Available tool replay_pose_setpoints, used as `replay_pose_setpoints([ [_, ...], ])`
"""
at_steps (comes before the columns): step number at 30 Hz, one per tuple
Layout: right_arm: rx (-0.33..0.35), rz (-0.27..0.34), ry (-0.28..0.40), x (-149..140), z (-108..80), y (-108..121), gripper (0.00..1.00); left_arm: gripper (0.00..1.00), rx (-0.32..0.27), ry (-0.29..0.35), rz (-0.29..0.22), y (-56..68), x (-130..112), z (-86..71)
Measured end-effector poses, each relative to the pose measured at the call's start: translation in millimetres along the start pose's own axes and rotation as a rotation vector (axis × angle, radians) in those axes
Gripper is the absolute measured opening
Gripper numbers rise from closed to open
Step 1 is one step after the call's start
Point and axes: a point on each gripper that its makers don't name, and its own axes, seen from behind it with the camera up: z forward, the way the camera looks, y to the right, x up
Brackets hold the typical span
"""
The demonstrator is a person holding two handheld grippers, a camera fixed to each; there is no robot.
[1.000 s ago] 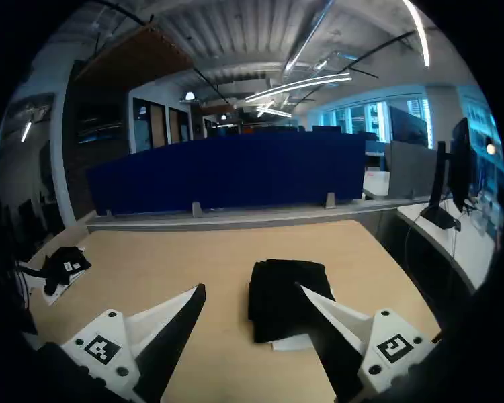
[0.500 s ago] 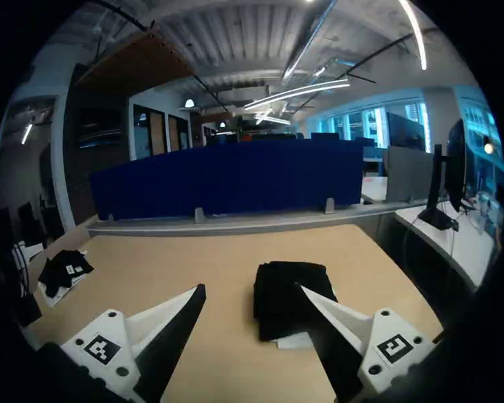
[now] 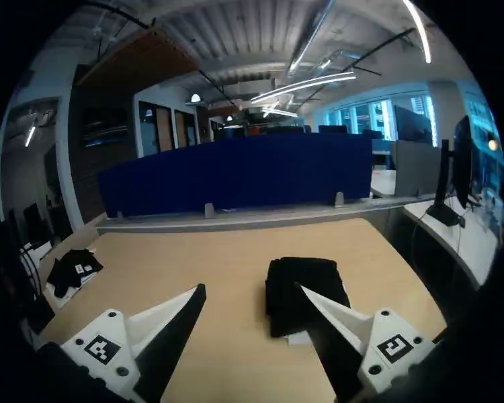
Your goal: Fold towel
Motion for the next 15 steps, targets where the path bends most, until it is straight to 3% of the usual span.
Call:
replay_pose_setpoints([
  [8,-0.042,0.022,-0.004,8,14.9,11,1.00,0.90,0.037,0.004,0.076,-4.8,-33,4.9],
  [15,-0.070,-0.008,-0.006,9,31.8,13,1.00,0.90,0.051,0.039,0.059,-8.8,-59,7.2],
])
